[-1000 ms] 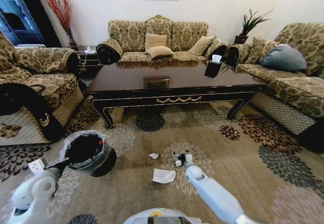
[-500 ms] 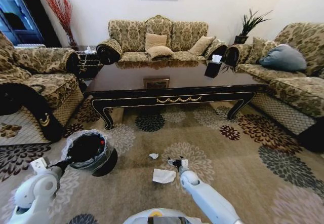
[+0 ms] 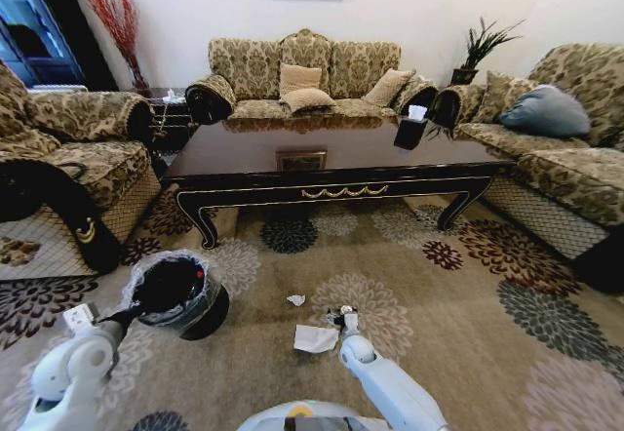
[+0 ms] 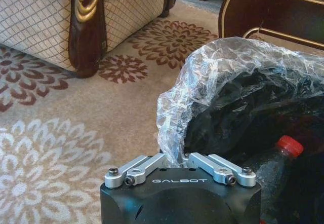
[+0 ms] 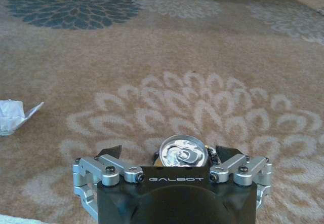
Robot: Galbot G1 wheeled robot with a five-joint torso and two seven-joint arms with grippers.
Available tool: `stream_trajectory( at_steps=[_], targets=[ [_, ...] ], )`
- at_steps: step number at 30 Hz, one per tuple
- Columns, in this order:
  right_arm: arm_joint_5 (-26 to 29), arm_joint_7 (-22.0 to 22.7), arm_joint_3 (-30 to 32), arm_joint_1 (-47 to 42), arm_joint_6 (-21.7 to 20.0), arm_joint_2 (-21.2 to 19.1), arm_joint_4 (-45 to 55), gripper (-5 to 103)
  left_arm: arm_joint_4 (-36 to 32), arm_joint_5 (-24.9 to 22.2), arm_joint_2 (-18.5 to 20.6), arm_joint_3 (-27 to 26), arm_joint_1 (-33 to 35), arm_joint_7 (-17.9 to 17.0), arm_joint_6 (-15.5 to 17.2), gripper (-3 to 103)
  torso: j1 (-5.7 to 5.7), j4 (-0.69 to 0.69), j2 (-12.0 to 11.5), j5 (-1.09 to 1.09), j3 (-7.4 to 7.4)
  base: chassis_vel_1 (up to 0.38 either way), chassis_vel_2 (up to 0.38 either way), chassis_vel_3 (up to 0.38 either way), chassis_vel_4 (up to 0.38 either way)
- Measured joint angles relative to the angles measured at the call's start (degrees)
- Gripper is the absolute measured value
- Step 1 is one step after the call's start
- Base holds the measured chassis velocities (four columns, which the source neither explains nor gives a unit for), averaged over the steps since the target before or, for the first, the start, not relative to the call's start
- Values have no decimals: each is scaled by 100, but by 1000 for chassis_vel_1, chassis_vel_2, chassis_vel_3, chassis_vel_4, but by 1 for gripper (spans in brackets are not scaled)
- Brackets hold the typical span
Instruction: Move to the front of the table and pick up the trash from the floor, then place it into the trash bin.
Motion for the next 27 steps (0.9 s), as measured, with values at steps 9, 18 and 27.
stream_trajectory(
  at_steps=[9, 18, 27],
  targets=[
    [-41, -22, 38, 37, 43, 15, -180, 100, 33, 59, -2, 98, -37, -4, 0, 2, 0, 0, 0, 0, 0, 0, 0, 0, 0],
    [-81, -315, 49, 220, 111, 58, -631, 100, 85, 79, 4, 113, -42, -6, 0, 2, 0, 0, 0, 0, 0, 0, 0, 0, 0],
    [-116, -496, 90, 294, 158, 58, -819, 94, 123, 80, 23, 114, -58, -6, 0, 2, 0, 0, 0, 0, 0, 0, 0, 0, 0]
  ],
)
